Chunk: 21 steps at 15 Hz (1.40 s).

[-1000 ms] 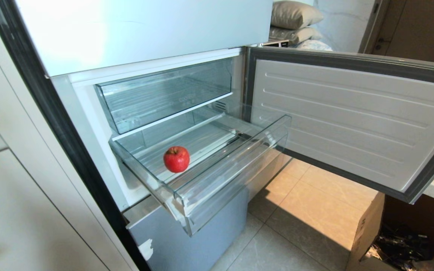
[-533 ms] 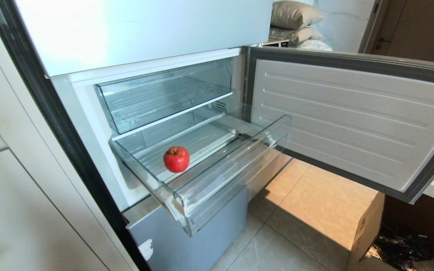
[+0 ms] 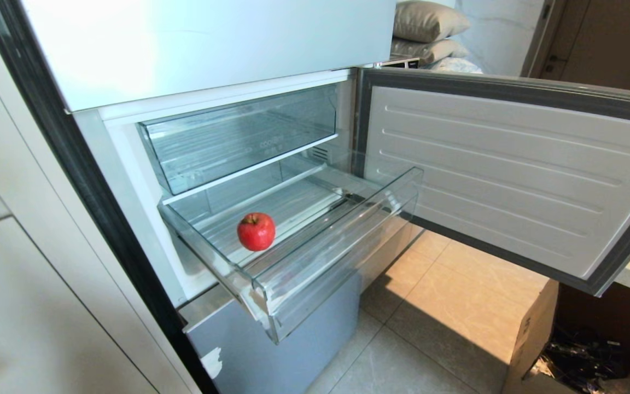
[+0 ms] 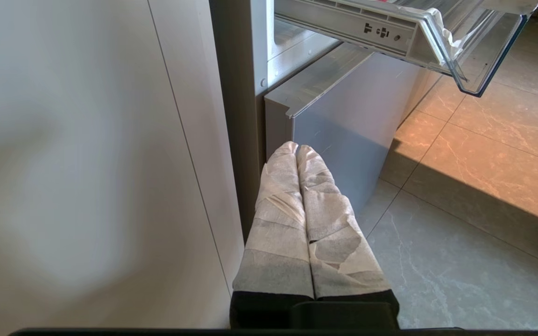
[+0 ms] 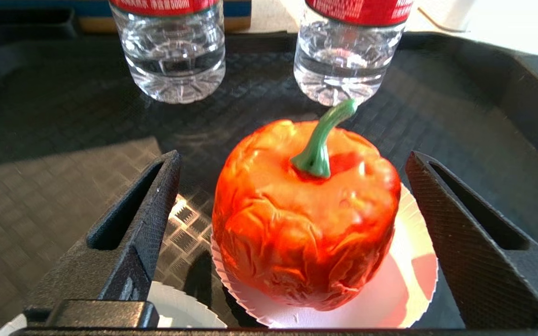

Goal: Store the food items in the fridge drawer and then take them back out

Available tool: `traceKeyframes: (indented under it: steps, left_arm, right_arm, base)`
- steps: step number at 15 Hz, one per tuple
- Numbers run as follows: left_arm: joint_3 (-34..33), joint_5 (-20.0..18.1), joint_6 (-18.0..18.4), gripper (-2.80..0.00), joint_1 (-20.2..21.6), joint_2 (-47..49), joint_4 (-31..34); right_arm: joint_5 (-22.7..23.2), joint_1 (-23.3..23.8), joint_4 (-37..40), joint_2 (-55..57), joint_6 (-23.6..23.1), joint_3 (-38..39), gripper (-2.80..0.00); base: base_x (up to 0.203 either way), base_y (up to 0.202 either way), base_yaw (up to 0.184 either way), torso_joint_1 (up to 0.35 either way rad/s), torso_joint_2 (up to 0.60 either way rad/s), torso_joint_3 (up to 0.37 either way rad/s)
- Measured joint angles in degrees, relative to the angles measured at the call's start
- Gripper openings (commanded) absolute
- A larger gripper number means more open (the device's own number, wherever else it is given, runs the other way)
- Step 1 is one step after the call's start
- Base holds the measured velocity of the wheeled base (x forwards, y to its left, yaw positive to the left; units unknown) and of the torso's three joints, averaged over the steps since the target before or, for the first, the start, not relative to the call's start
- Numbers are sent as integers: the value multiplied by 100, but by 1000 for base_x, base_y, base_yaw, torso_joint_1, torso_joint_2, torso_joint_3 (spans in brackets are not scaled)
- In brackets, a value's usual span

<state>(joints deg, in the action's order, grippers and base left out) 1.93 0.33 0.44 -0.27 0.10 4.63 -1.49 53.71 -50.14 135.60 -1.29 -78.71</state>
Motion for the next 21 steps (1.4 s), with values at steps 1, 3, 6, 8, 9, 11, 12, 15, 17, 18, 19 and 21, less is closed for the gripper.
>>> traceKeyframes:
  steps: [1, 3, 6, 8, 9, 11, 12, 15, 17, 18, 19, 21]
  left_arm:
    - [0, -2, 0, -280, 0, 0, 0]
    - [-2, 0, 0, -280, 0, 0, 0]
    - [0, -2, 0, -280, 0, 0, 0]
    - [0, 0, 0, -280, 0, 0, 0]
    - [0, 0, 0, -280, 0, 0, 0]
    - [0, -2, 0, -280, 0, 0, 0]
    - [0, 0, 0, -280, 0, 0, 0]
    - [0, 0, 0, -280, 0, 0, 0]
    - [0, -2, 0, -280, 0, 0, 0]
    - [0, 0, 0, -280, 0, 0, 0]
    - [0, 0, 0, -280, 0, 0, 0]
    - [0, 0, 0, -280, 0, 0, 0]
  right_arm:
    - [0, 0, -2, 23, 0, -2, 0]
    - [-2, 0, 0, 77, -2, -4, 0]
    - [0, 0, 1, 146, 4, -4, -280]
    - [0, 0, 0, 160, 31, -4, -280]
    - [0, 0, 0, 160, 33, 0, -280]
    - [0, 0, 0, 155, 33, 5, -280]
    - [1, 1, 0, 149, 32, 7, -280]
    - [6, 56, 1, 42, 28, 38, -280]
    - [1, 116, 0, -98, 24, 60, -280]
    - [0, 149, 1, -192, 26, 92, -280]
    - [1, 189, 1, -318, 26, 172, -280]
    - [-5, 261, 6, -659, 26, 455, -280]
  base:
    - [0, 0, 0, 0, 0, 0]
    - [0, 0, 0, 0, 0, 0]
    - [0, 0, 0, 0, 0, 0]
    - [0, 0, 0, 0, 0, 0]
    - [0, 0, 0, 0, 0, 0]
    - [0, 0, 0, 0, 0, 0]
    - [0, 0, 0, 0, 0, 0]
    - [0, 0, 0, 0, 0, 0]
    - [0, 0, 0, 0, 0, 0]
    - [0, 0, 0, 0, 0, 0]
    - [0, 0, 0, 0, 0, 0]
    - [0, 0, 0, 0, 0, 0]
